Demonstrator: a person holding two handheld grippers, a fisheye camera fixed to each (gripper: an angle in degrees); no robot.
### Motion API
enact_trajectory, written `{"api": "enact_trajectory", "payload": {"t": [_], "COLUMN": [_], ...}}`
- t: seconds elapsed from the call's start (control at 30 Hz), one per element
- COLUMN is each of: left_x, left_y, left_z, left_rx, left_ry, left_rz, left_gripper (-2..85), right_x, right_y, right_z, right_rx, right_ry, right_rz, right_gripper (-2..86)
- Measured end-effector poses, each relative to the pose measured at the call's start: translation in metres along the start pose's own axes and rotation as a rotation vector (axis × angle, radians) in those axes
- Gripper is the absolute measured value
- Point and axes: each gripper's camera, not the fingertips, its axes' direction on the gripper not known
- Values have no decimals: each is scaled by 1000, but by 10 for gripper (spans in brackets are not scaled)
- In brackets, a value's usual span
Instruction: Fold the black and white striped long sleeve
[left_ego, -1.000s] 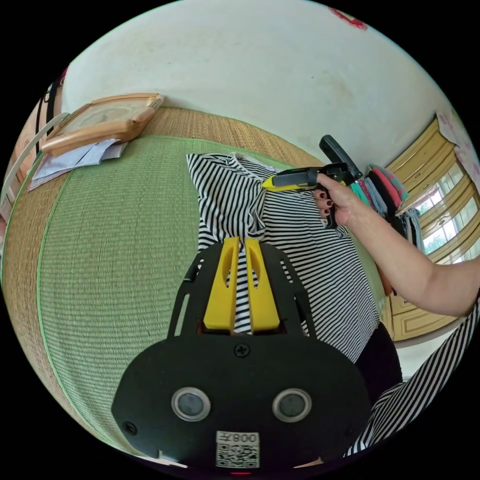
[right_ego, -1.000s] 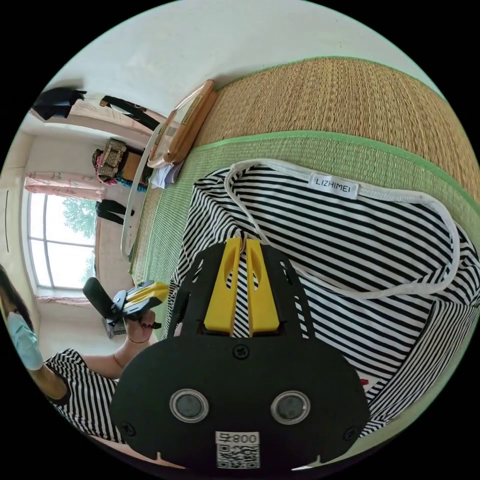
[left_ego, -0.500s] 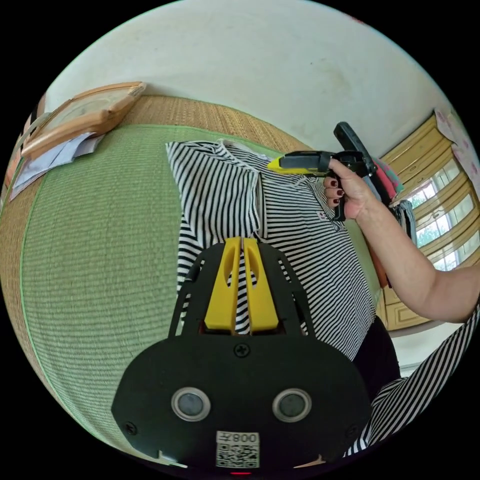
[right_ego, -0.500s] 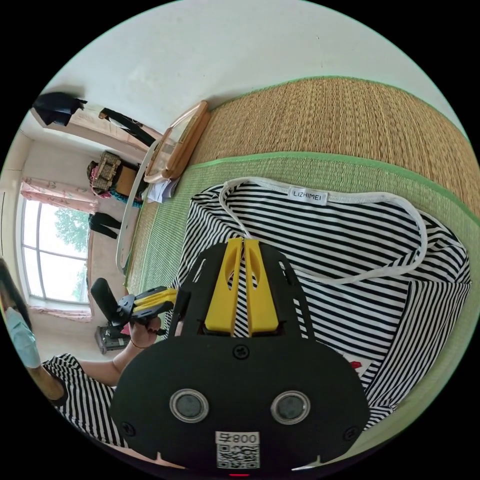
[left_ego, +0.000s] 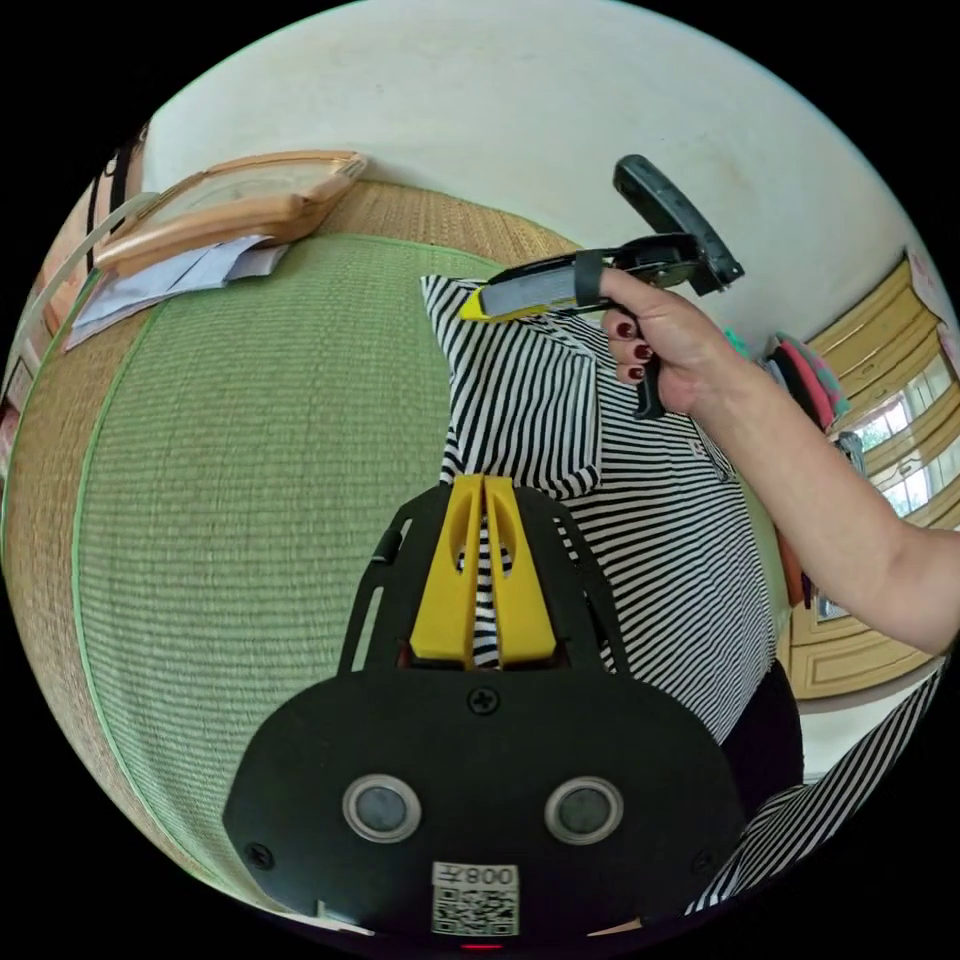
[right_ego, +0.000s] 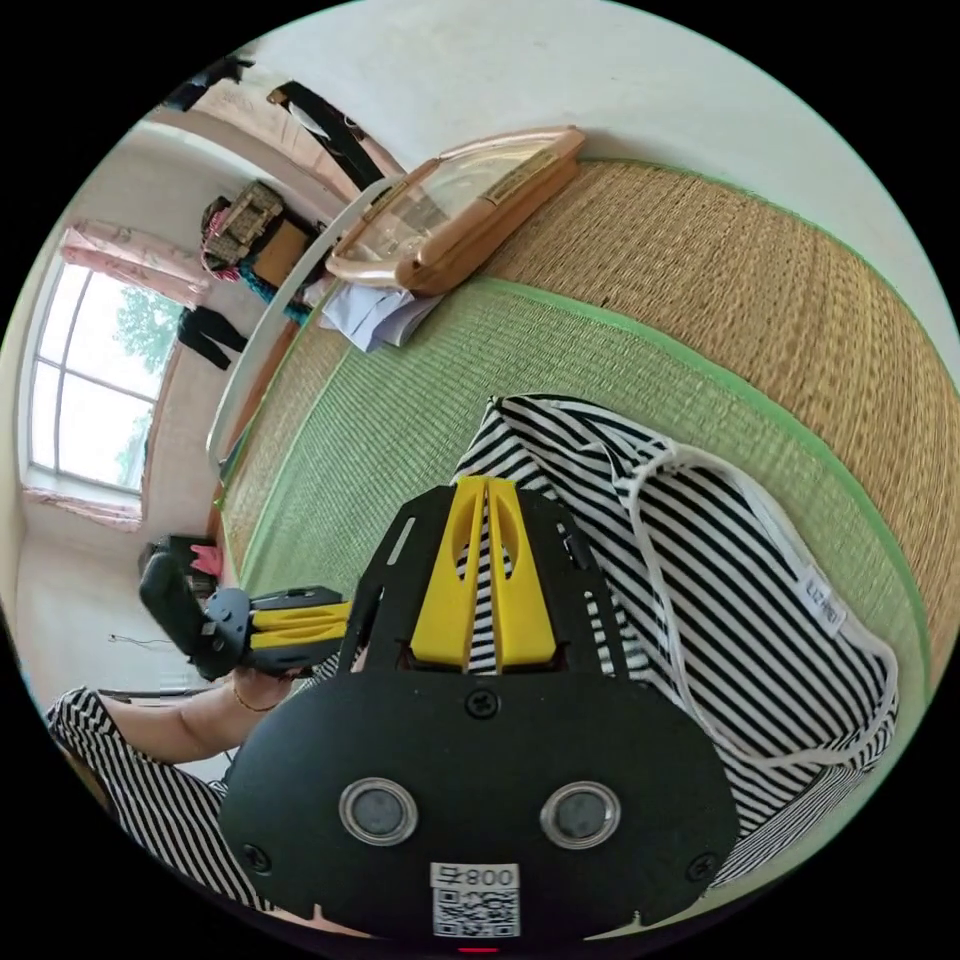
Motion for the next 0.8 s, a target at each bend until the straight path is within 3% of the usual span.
{"api": "enact_trajectory", "payload": {"t": [0.27, 0.43, 0.53, 0.8], "left_x": [-16, -2, 4, -6], "left_y": [1, -8, -13, -17], "left_z": [-3, -4, 17, 17], "left_rx": [31, 73, -19, 4], "left_ry": [39, 101, 40, 26], "left_rz": [-61, 11, 46, 10], "left_gripper": [1, 2, 1, 1], "right_x": [-23, -34, -37, -39], "right_y": [-27, -9, 12, -1], "right_z": [21, 0, -11, 3], "right_rx": [-22, 17, 42, 0], "right_ry": [-11, -36, 11, 14], "right_rz": [-28, -70, -78, -41], "right_gripper": [1, 1, 1, 0]}}
